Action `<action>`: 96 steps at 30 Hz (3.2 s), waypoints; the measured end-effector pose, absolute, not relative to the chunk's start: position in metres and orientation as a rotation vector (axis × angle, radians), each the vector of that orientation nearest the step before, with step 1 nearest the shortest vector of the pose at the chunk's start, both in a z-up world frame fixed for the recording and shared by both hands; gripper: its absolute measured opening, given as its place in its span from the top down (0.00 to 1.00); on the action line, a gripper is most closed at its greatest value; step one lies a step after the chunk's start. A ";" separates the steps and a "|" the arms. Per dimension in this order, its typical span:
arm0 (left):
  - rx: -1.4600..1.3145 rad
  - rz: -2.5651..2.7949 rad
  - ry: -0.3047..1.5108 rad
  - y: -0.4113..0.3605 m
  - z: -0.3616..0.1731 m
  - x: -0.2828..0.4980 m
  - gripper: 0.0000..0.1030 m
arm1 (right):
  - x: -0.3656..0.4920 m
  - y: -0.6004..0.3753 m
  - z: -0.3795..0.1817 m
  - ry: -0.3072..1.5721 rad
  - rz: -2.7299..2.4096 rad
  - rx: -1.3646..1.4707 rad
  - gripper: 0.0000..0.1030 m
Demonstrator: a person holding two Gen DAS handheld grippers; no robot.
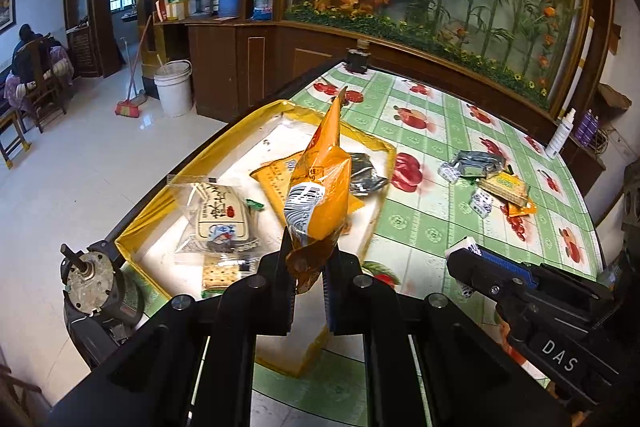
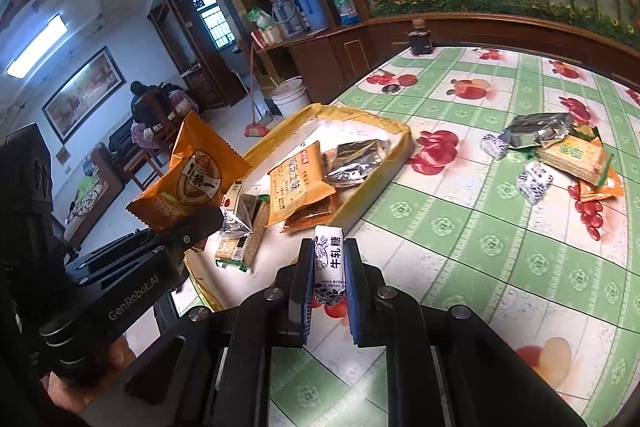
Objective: Organize snacks
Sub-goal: 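Carry the chip bag and candy bar over the tray and open both tools, then move the left tool to the table and grasp another milk candy bar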
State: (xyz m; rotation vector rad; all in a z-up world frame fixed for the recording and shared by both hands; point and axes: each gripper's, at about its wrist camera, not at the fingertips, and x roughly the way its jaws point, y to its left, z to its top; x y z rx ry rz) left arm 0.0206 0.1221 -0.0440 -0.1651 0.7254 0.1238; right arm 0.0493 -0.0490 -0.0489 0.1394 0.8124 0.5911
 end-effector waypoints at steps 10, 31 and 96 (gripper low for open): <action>-0.182 0.171 0.746 0.144 -0.055 0.027 0.91 | 0.061 -0.024 -0.053 0.831 0.621 0.121 0.87; -0.182 0.221 0.816 0.165 -0.085 0.053 0.91 | 0.108 0.035 -0.072 0.871 0.663 0.088 0.87; -0.001 -0.079 0.850 -0.017 -0.075 0.097 0.35 | 0.105 -0.254 -0.100 0.819 0.146 0.293 0.42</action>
